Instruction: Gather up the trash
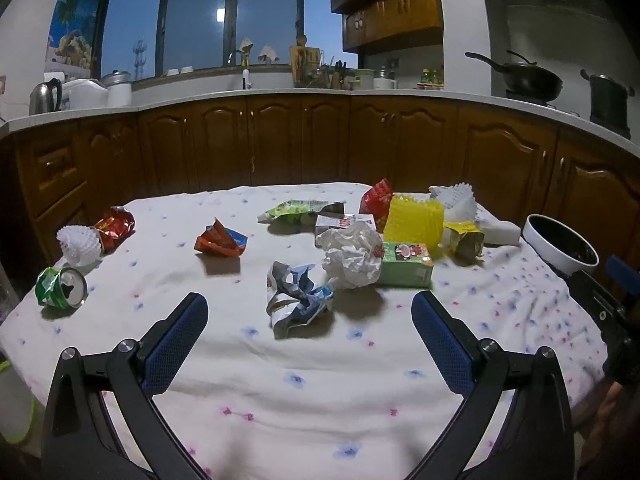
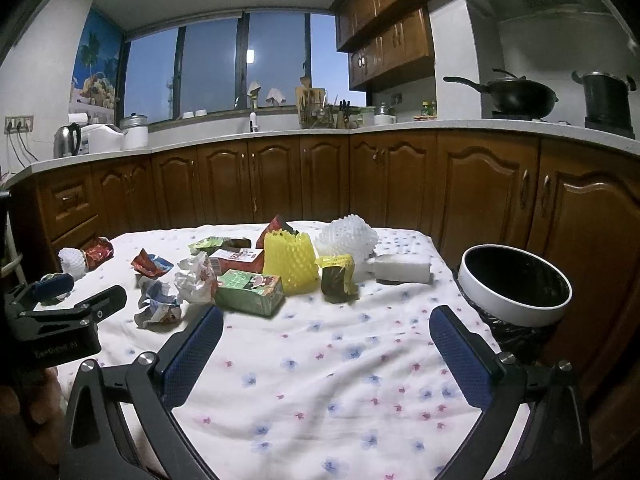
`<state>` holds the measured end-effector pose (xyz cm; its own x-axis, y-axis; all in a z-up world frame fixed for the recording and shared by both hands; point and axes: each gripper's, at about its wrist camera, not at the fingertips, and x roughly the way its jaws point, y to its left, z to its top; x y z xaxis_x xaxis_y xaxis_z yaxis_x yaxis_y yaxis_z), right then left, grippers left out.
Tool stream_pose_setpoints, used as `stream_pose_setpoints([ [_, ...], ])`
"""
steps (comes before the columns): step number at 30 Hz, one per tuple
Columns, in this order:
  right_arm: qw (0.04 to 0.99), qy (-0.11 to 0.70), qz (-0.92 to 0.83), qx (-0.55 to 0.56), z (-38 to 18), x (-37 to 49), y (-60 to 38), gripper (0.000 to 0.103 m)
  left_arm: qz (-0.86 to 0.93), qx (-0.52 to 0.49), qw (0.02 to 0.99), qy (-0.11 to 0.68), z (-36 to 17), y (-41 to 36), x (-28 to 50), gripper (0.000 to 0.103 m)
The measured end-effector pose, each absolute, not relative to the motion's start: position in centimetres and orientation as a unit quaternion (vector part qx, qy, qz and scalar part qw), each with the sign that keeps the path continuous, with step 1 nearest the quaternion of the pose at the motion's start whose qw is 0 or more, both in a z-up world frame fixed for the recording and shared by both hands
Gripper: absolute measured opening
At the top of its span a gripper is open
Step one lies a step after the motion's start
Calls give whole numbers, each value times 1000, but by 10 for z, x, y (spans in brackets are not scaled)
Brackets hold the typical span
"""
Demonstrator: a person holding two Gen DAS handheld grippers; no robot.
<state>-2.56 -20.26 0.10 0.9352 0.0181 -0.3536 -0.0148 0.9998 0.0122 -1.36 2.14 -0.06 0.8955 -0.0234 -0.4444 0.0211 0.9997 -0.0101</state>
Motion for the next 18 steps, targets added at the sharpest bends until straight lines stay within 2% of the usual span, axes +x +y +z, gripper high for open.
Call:
stream_pose_setpoints([
  [18, 983, 181, 16, 10, 5, -25, -203, 103, -3, -8, 973, 229, 0, 27, -15, 103],
])
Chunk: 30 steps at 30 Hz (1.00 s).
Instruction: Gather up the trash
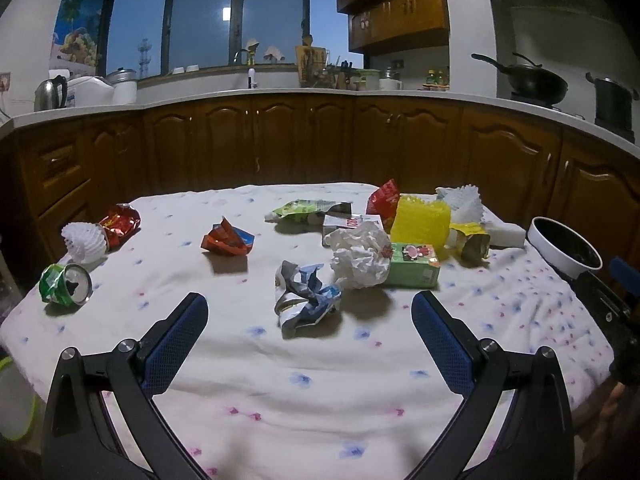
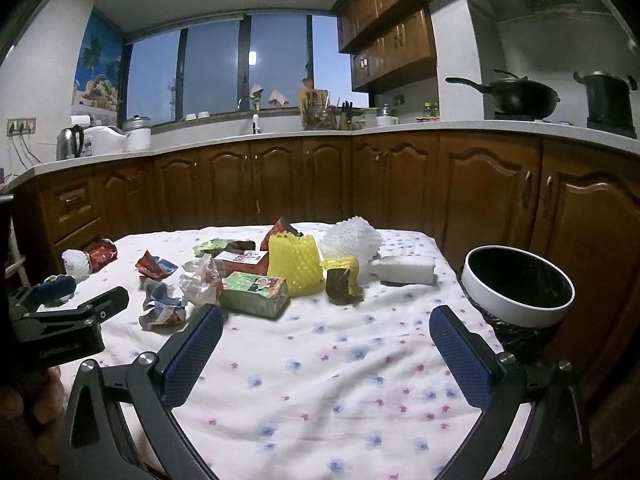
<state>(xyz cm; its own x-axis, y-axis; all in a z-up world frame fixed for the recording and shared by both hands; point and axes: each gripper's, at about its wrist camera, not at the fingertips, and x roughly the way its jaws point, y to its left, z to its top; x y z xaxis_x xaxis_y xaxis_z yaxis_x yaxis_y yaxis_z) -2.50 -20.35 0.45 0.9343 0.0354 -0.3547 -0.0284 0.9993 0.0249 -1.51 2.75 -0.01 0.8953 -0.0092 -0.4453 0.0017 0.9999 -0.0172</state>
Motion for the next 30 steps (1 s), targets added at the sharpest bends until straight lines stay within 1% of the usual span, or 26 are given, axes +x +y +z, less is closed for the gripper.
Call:
stream_pose_setpoints([
  [30, 984, 178, 21, 8, 2, -25, -195, 103, -2, -8, 973, 230, 0, 31, -16, 103],
])
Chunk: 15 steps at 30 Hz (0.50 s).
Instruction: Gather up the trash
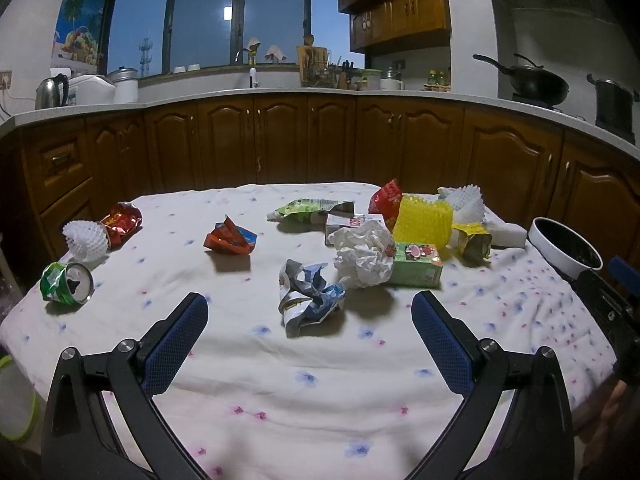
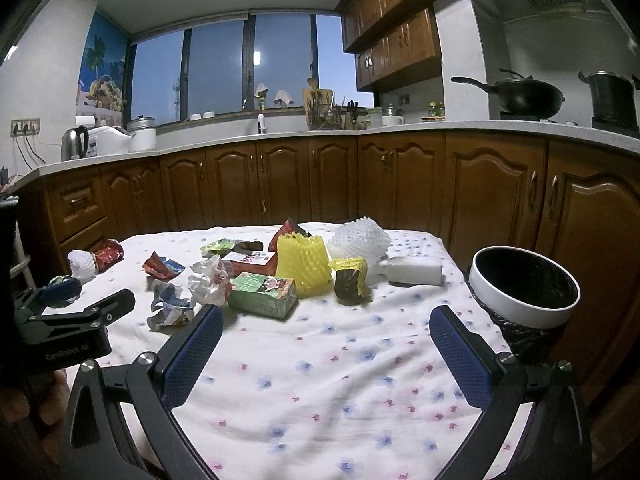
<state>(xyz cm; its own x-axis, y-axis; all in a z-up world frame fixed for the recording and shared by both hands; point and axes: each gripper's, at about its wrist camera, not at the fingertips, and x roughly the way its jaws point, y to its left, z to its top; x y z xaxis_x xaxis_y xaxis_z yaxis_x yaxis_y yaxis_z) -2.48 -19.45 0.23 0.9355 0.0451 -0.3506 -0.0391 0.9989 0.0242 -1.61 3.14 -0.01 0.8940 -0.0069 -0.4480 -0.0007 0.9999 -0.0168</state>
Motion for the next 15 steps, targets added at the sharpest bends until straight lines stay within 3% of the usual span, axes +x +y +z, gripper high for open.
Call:
stream_pose_setpoints([
  [15, 978, 201, 55, 23, 8, -7, -189, 103, 19, -7, 961, 274, -14, 48, 2, 103],
])
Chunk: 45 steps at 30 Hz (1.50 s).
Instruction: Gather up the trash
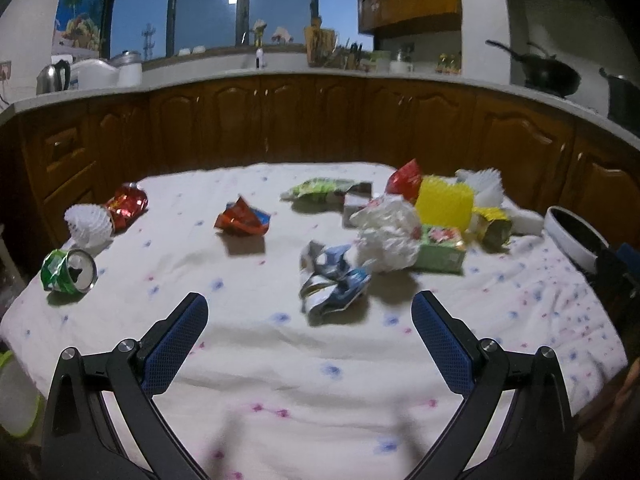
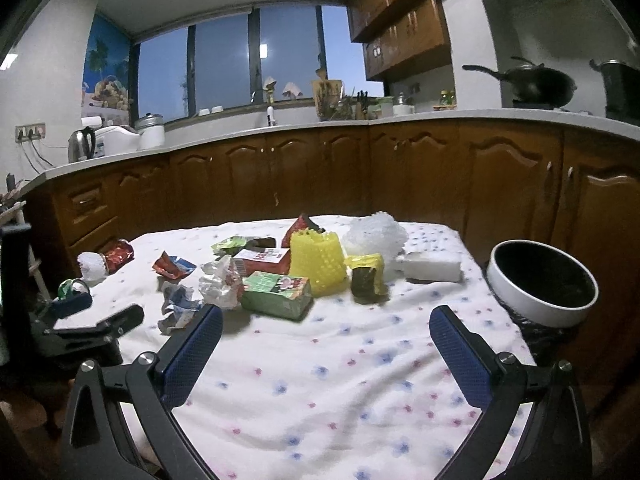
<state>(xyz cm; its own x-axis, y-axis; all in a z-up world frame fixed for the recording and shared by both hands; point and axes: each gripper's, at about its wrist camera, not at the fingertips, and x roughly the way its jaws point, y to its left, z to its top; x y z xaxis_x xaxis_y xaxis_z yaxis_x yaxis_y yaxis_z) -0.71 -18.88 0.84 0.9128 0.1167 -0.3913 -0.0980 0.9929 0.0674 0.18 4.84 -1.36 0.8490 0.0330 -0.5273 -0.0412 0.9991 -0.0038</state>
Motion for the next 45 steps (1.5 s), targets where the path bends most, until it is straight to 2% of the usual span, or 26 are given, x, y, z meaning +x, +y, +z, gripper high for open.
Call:
stream_pose_setpoints([
  [11, 948, 268, 160, 68, 13, 57, -163, 102, -22, -19, 943, 332, -25, 64, 35, 103],
  [13, 939, 286, 175, 75, 10, 75, -154, 99, -33, -20, 940, 340, -27, 64, 42, 103],
  [19, 908, 353, 209, 84, -11, 131, -126, 74, -49, -23, 932, 358, -30, 63, 64, 103],
  [21, 899, 374, 213, 83, -20, 148, -118, 62, -56, -22, 930, 363, -31, 63, 71, 103],
  [22, 896, 382, 213, 83, -24, 154, -116, 61, -58, -21, 928, 367, -33, 62, 74, 103],
  [25, 882, 408, 216, 98, -40, 173, -115, 49, -65, -14, 923, 379, -38, 60, 85, 94],
  [26, 877, 414, 221, 104, -44, 176, -115, 37, -69, -13, 920, 385, -40, 59, 88, 87],
  [27, 872, 419, 226, 111, -46, 178, -115, 23, -73, -12, 918, 390, -42, 59, 91, 85],
  [28, 871, 419, 230, 115, -47, 179, -116, 21, -79, -13, 915, 396, -44, 58, 94, 82],
  [30, 873, 411, 235, 115, -44, 176, -117, 18, -89, -16, 911, 402, -46, 57, 97, 71],
  [32, 876, 399, 244, 117, -38, 170, -121, 17, -101, -21, 909, 403, -46, 56, 98, 52],
  [33, 877, 396, 245, 117, -35, 168, -122, 17, -107, -23, 909, 403, -45, 55, 97, 46],
  [35, 881, 385, 248, 118, -29, 160, -126, 16, -105, -18, 911, 399, -42, 52, 95, 38],
  [40, 884, 371, 251, 134, -17, 146, -145, 15, -105, -25, 912, 396, -36, 53, 90, 30],
  [41, 885, 368, 249, 137, -15, 144, -149, 15, -106, -30, 912, 394, -33, 54, 89, 24],
  [45, 896, 347, 230, 156, -2, 128, -183, 15, -115, -24, 917, 381, -18, 45, 84, 24],
])
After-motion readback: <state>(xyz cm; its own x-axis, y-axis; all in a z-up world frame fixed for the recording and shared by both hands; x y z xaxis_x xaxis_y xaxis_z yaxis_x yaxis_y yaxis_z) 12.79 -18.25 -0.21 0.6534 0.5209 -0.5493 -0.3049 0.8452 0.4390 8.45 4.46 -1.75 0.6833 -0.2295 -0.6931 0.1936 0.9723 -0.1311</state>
